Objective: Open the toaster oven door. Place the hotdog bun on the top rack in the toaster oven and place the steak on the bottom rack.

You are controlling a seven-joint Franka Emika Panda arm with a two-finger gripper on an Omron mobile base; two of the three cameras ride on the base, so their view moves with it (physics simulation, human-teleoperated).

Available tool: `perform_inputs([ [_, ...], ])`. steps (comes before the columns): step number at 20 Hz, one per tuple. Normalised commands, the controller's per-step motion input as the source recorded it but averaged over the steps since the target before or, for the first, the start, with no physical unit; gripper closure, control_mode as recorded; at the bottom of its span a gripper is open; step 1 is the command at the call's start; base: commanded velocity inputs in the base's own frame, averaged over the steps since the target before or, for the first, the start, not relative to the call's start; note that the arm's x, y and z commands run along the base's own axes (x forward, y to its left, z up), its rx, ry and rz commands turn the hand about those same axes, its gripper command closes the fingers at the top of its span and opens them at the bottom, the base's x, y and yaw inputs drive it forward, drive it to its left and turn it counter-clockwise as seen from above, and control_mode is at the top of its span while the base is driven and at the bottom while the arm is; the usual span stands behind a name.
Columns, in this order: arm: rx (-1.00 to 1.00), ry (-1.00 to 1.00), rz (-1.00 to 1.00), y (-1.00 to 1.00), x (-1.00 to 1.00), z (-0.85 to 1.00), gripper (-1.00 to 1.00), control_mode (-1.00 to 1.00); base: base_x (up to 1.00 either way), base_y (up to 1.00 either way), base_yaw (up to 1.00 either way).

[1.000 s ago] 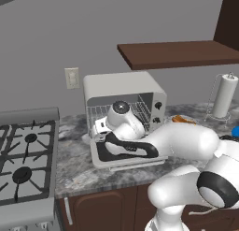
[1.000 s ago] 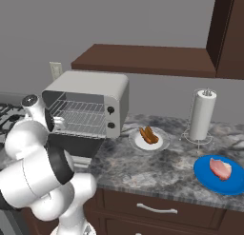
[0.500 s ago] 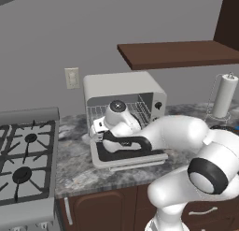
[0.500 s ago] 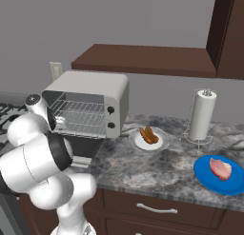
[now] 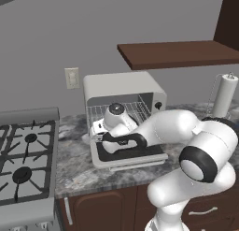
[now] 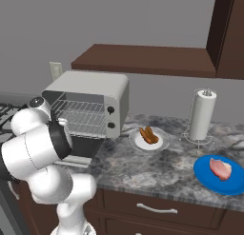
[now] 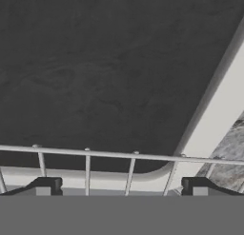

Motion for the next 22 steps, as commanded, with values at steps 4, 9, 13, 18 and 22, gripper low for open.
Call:
perform_inputs([
  [4,0.00,0.00,0.00,0.02,0.20,-0.04,-1.00,-1.00,0.00,0.00,0.00],
  [9,-0.01,0.00,0.00,0.06,0.06,-0.15,-1.00,-1.00,0.00,0.00,0.00],
  [13,-0.01,0.00,0.00,0.06,0.00,-0.27,-1.00,-1.00,0.00,0.00,0.00],
  [18,0.00,0.05,0.00,0.02,-0.11,-0.29,-1.00,-1.00,0.00,0.00,0.00],
  [22,0.00,0.11,0.00,0.01,-0.39,-0.40,-1.00,-1.00,0.00,0.00,0.00],
])
